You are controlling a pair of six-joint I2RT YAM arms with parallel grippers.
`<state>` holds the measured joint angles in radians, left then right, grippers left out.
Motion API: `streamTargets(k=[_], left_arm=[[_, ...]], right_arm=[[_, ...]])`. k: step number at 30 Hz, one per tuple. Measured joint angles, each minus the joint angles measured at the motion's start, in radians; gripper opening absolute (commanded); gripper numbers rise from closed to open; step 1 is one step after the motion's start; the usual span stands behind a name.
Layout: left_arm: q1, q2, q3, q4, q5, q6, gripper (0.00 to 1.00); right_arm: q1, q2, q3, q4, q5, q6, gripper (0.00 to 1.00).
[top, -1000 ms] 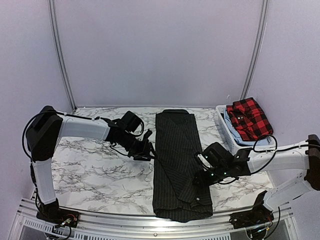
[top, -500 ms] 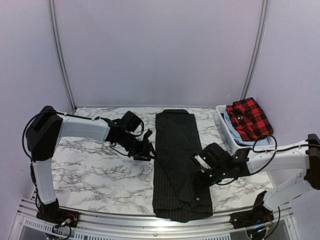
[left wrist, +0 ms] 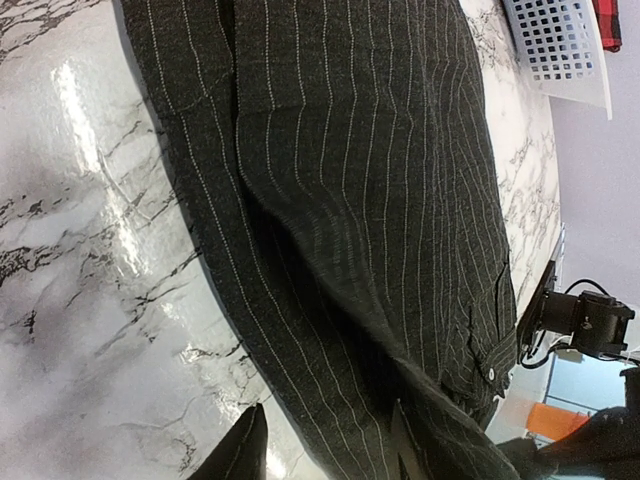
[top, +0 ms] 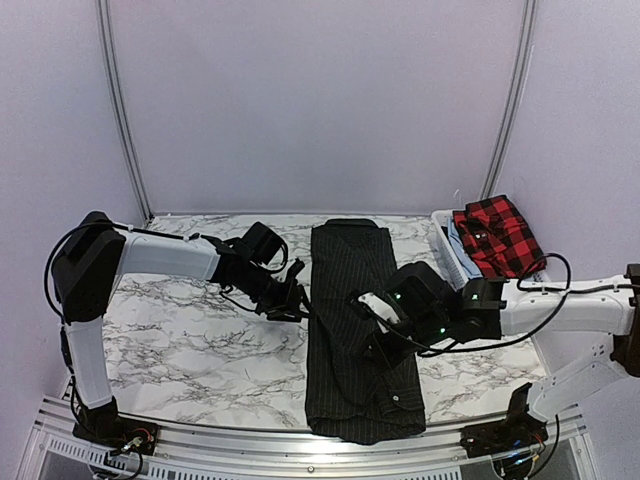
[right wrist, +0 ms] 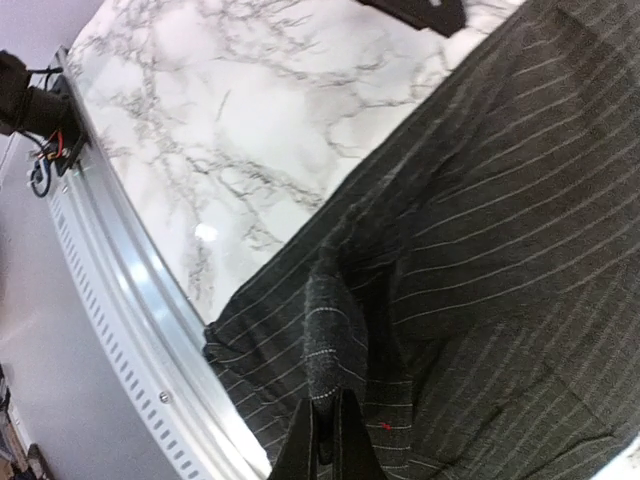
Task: Fold and stack the long sleeve shirts
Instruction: Adjust the sleeve of the rectangle-folded shirt.
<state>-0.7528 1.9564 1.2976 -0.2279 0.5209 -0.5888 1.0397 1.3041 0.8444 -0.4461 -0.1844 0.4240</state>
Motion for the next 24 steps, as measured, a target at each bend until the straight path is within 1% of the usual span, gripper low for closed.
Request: streamTargets(k=[3,5,7,8,9,13,16,21,24], left_arm=[[0.0,-0.001,-0.011,0.001,0.0,0.004,0.45],[0.0,-0.003,-0.027,0.001,0.0,0.008,0.46],[0.0,-0.005,-0.044,0.0,0.001,0.013,0.47],[0.0,-0.007,-0.05,0.0,0.002,0.015,0.48],[0.0,-0.009,-0.057,0.0,0.005,0.02,0.49],[0.0,-0.027,-0.081,-0.001,0.016,0.036,0.52],[-0.002,-0.061,-0.113,-0.001,0.021,0.047,0.52],[-0.019,-0.102,-0.15,-0.002,0.038,0.06,0.52],[-0.051,-0.116,-0.169,-0.007,0.038,0.071,0.52]], right_arm=[[0.039,0.05,0.024,0.018,-0.069,-0.019,0.14],[0.051,0.09,0.027,0.032,-0.105,-0.03,0.29],[0.056,0.128,0.027,0.041,-0.13,-0.031,0.41],[0.056,0.139,0.027,0.042,-0.138,-0.035,0.45],[0.056,0.144,0.027,0.044,-0.145,-0.037,0.46],[0.047,0.146,0.039,0.059,-0.166,-0.041,0.47],[0.015,0.146,0.052,0.071,-0.161,-0.035,0.46],[-0.146,0.111,0.039,0.075,-0.077,-0.009,0.46],[-0.279,0.078,0.003,0.116,-0.035,0.011,0.45]])
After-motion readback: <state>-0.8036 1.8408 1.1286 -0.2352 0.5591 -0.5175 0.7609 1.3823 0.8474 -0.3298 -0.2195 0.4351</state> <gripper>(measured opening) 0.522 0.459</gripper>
